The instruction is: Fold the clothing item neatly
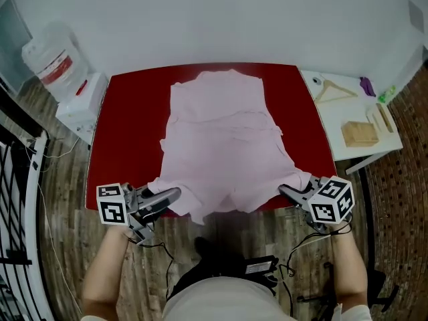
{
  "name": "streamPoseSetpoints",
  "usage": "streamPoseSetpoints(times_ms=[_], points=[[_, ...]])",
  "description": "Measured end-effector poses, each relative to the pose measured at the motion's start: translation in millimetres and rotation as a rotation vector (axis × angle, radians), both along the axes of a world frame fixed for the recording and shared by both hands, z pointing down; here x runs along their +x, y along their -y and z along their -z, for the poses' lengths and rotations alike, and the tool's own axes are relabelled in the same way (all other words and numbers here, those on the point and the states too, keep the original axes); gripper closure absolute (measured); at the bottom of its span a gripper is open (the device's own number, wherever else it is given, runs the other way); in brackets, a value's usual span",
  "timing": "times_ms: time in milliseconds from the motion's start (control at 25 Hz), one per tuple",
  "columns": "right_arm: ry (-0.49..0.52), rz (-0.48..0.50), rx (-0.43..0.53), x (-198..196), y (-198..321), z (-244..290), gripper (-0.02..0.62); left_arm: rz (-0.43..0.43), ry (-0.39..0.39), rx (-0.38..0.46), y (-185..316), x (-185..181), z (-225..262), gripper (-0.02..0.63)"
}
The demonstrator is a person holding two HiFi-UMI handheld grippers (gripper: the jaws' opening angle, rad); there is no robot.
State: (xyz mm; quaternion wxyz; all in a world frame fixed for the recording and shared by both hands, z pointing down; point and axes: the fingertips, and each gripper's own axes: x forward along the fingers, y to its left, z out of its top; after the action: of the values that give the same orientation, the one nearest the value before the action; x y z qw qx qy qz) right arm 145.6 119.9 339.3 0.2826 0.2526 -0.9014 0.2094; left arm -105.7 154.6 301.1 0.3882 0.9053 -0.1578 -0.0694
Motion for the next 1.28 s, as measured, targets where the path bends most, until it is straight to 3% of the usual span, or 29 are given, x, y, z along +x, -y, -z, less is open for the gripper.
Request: streamPoseSetpoints(times_ms=[480, 840, 1280], points=[[-0.04, -0.018, 0.068, -16.8, 82.4, 44.7, 0.569, -0.065, 0.018, 0.094, 85.9, -19.4, 43.3, 0.571], [-0.005, 0.05, 0.074, -22.9, 145.9, 57.8, 0.569, -0.015, 0.041, 0.108, 139.6, -24.6, 50.9, 0.571], [0.033, 0.105, 0.006, -19.8, 226.8, 47.8, 0.569, 0.101, 0.064, 0.054, 212.0, -37.3, 38.9, 0.571]])
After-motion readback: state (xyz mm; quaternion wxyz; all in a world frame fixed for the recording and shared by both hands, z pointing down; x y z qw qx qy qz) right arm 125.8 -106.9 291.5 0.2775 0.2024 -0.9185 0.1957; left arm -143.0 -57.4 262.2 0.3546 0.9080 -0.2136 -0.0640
